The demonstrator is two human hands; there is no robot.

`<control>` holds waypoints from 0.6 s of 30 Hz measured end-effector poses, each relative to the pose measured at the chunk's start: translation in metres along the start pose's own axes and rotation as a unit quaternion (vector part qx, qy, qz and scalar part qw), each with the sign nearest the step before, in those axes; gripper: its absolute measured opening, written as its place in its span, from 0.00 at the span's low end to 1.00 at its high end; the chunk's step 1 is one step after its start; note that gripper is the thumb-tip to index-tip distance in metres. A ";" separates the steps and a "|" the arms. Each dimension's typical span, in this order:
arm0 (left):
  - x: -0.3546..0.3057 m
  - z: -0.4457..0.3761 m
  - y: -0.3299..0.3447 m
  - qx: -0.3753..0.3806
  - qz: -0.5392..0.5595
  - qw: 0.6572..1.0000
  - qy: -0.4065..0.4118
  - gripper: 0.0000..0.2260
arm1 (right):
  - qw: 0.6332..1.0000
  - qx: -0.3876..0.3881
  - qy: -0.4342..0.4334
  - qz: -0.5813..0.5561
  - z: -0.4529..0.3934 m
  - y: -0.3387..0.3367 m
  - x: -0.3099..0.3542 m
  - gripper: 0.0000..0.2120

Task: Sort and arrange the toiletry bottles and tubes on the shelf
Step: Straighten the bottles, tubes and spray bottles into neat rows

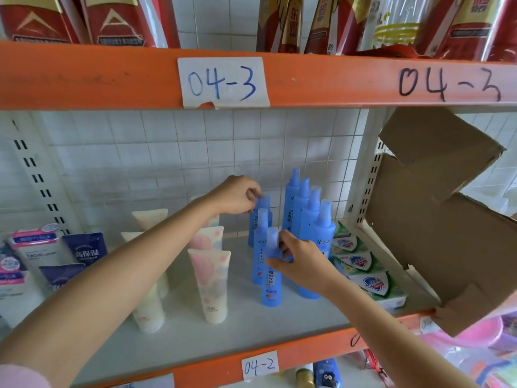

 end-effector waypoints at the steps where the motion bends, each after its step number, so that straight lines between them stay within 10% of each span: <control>1: -0.001 0.004 0.001 0.008 -0.005 1.000 0.005 0.13 | 1.000 0.006 0.008 0.005 0.003 0.003 -0.002 0.14; 18: 0.000 0.023 0.029 0.070 -0.001 0.998 -0.008 0.11 | 0.998 0.027 0.047 -0.029 0.014 0.018 -0.017 0.16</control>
Point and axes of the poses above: each hand's wrist, its own z-axis away from the middle knuckle, its own y-axis out of the palm, x = y × z, the point moved 6 cm from there along -z, towards the middle knuckle, and after that the axes turned 13 degrees about -x, right-handed, at the moved point
